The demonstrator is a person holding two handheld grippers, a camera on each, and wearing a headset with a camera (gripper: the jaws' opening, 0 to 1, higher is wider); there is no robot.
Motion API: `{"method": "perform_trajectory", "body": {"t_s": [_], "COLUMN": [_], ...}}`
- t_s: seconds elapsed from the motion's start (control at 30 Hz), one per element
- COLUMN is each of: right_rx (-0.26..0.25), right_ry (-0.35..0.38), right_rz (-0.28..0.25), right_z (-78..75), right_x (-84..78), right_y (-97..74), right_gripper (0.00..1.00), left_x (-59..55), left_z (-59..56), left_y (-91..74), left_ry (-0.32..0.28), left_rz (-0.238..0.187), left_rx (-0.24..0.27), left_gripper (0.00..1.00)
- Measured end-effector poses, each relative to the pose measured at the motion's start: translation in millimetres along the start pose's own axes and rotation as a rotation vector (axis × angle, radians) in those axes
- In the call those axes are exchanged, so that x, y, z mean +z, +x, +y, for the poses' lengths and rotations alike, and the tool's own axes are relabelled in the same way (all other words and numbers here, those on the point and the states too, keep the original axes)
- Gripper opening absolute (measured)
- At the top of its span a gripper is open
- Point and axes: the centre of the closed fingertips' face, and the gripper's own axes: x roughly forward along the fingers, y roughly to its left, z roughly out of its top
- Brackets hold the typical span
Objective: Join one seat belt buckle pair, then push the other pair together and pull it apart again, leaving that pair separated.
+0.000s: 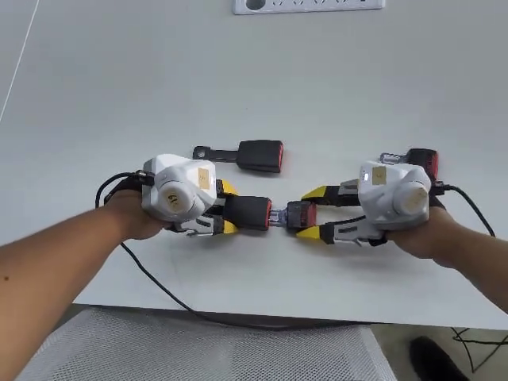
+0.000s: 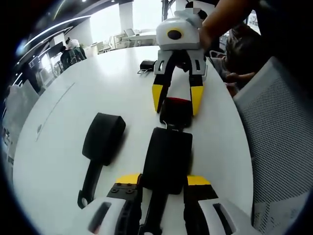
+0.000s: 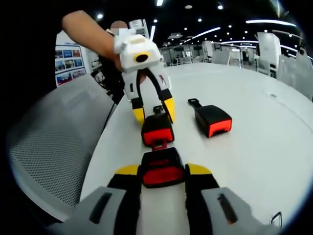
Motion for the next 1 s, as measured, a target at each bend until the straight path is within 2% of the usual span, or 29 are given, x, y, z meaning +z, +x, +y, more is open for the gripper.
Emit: {"method": "perform_trajectory", "body": {"t_s": [0.33,0.63,1.0], "right_rx": [-0.02,-0.044,-0.054], "right_ry": [0.018,0.022,0.022], "right_rz": [0.006,0.013,0.02], "right_z": [-2.5,-0.9,-0.4], "right_x": [0.5,8.2,5.1], "right_y": [4.7,22.4,23.8], "right_gripper": [0.34,0.34,0.34], "left_x": [0.6,-0.7,-1.1], "left_z": [1.4,1.9,1.5], "left_y": [2.1,2.9,2.9], "left_ry": [0.013,0.01,0.012], "left_rz": [0.017,0.018,0.011], "left_rx": [0.001,0.002,0.004], "left_gripper": [0.33,0.33,0.33]}}
